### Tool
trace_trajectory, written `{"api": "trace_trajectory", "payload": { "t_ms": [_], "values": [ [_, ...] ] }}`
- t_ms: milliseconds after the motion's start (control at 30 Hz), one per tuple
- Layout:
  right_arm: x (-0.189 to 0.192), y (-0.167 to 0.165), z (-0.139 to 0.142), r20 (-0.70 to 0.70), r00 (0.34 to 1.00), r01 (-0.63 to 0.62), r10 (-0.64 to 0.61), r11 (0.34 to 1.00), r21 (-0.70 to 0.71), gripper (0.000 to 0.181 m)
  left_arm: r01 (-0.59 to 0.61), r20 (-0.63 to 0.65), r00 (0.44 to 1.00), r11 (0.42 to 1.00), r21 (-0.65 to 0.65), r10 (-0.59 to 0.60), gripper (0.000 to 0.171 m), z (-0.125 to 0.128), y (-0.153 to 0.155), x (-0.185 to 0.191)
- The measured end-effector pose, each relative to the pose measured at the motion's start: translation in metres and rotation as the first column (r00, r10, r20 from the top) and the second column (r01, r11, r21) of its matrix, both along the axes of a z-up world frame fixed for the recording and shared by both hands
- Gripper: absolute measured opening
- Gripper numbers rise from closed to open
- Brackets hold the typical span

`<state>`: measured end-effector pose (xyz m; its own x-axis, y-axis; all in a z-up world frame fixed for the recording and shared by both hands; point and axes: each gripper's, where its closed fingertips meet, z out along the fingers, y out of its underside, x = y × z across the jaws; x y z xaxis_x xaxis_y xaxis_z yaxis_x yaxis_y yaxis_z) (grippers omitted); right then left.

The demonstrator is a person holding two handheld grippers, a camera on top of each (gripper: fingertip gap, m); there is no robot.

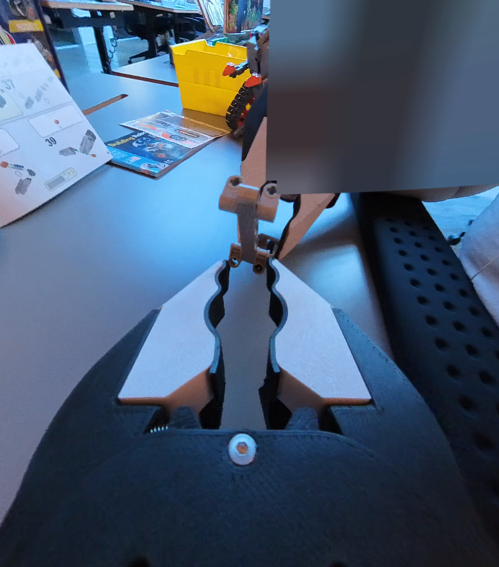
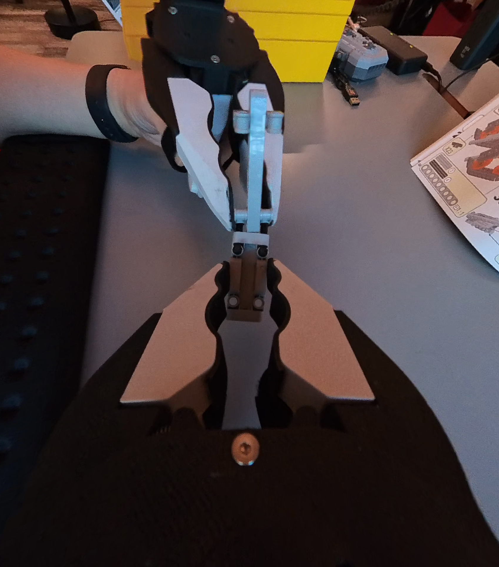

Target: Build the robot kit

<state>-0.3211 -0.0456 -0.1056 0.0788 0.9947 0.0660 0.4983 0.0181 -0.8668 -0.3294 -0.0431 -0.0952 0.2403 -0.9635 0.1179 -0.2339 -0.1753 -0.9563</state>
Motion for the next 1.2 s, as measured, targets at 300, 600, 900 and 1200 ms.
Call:
{"api": "trace_trajectory", "payload": {
  "t_ms": [300,600,900,1200],
  "values": [
    [0.000,0.003,0.000,0.003,1.000,0.031,-0.031,0.999,-0.015,0.024,-0.038,0.004,0.999,0.999,-0.003,0.038,0.022,0.000,0.005,0.000],
    [0.002,-0.002,0.003,0.004,1.000,-0.012,0.012,1.000,0.004,0.023,0.027,0.003,1.000,0.993,-0.112,-0.027,0.022,-0.005,-0.001,0.001],
    [0.005,-0.004,0.000,0.033,0.999,-0.029,0.029,1.000,-0.007,0.023,0.055,-0.020,0.998,0.992,-0.112,-0.057,0.022,-0.009,-0.006,0.003],
    [0.005,-0.008,0.003,0.012,0.999,-0.049,0.050,0.998,-0.038,0.023,0.071,-0.001,0.997,0.997,0.032,-0.071,0.022,0.000,-0.010,0.003]
  ]
}}
